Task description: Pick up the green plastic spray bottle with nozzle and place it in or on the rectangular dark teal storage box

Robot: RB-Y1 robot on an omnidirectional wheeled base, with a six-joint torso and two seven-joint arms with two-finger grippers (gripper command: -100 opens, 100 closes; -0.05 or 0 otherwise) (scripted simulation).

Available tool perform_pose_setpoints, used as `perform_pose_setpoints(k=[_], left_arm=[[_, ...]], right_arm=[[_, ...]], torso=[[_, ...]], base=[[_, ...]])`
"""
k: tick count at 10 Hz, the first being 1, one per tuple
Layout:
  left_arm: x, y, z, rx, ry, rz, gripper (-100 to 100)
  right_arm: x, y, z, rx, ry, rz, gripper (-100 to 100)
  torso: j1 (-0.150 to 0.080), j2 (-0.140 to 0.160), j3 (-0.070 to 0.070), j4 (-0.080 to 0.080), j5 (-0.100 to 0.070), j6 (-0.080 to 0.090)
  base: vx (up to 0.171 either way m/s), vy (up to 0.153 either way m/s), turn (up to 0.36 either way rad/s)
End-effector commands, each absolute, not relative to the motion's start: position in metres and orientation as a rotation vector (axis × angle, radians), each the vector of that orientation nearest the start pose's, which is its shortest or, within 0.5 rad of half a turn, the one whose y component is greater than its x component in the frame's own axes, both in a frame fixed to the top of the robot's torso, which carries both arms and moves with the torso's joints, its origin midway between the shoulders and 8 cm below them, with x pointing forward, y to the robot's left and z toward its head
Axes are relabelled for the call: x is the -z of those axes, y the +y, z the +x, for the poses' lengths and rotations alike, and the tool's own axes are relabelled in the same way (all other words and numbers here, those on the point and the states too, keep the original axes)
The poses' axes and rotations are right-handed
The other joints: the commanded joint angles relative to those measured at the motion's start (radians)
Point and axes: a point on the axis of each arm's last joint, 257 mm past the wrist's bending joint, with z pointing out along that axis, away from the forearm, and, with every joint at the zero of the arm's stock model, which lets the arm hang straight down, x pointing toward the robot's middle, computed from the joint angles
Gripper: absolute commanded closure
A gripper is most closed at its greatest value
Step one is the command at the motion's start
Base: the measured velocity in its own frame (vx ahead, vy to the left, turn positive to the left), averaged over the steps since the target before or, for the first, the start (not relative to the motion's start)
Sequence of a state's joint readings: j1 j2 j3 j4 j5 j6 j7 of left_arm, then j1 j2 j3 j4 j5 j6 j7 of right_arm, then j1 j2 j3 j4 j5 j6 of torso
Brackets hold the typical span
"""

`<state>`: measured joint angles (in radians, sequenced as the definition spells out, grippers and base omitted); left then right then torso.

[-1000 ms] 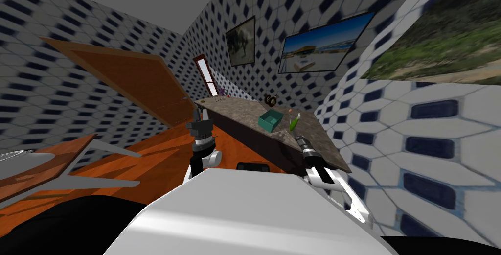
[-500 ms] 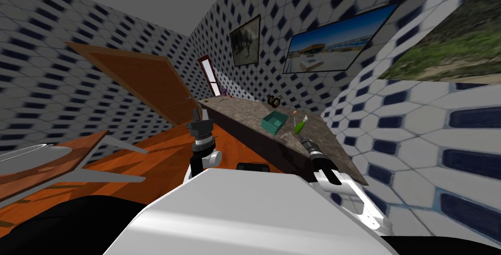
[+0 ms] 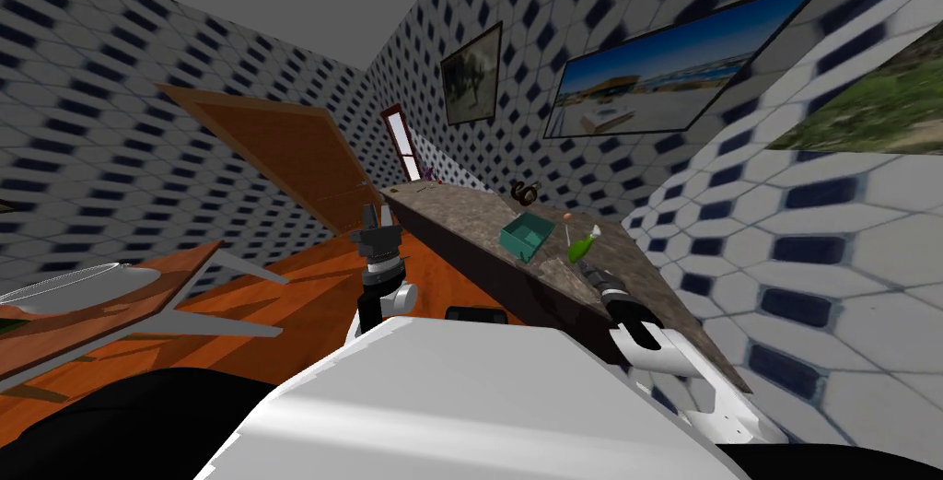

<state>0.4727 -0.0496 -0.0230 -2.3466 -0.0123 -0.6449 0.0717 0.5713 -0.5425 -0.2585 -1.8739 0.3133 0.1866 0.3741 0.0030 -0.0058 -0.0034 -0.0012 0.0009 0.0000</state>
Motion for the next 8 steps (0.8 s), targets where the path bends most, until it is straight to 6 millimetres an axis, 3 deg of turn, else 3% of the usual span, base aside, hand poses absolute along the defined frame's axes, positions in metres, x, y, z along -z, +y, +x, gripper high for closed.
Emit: perform_pose_setpoints(k=[1,6,8], left_arm=[[-0.085,0.266,0.302,1.437,0.396,-0.514,0],[-0.085,0.266,0.302,1.437,0.396,-0.514,0],[-0.085,0.266,0.302,1.437,0.396,-0.514,0]], right_arm=[[0.245,-0.56,0.341,0.221,1.751,0.541,-100],[0.226,-0.629,0.319,0.442,1.774,0.549,-100],[0.227,-0.628,0.319,0.44,1.774,0.547,-100]], torso=[[0.0,0.0,0.0,0.0,0.0,0.0],[0.002,-0.001,-0.001,0.0,0.0,0.0],[0.001,0.0,0.0,0.0,0.0,0.0]], base=[[0.087,0.056,0.076],[0.106,0.057,0.086],[0.056,0.034,0.019]])
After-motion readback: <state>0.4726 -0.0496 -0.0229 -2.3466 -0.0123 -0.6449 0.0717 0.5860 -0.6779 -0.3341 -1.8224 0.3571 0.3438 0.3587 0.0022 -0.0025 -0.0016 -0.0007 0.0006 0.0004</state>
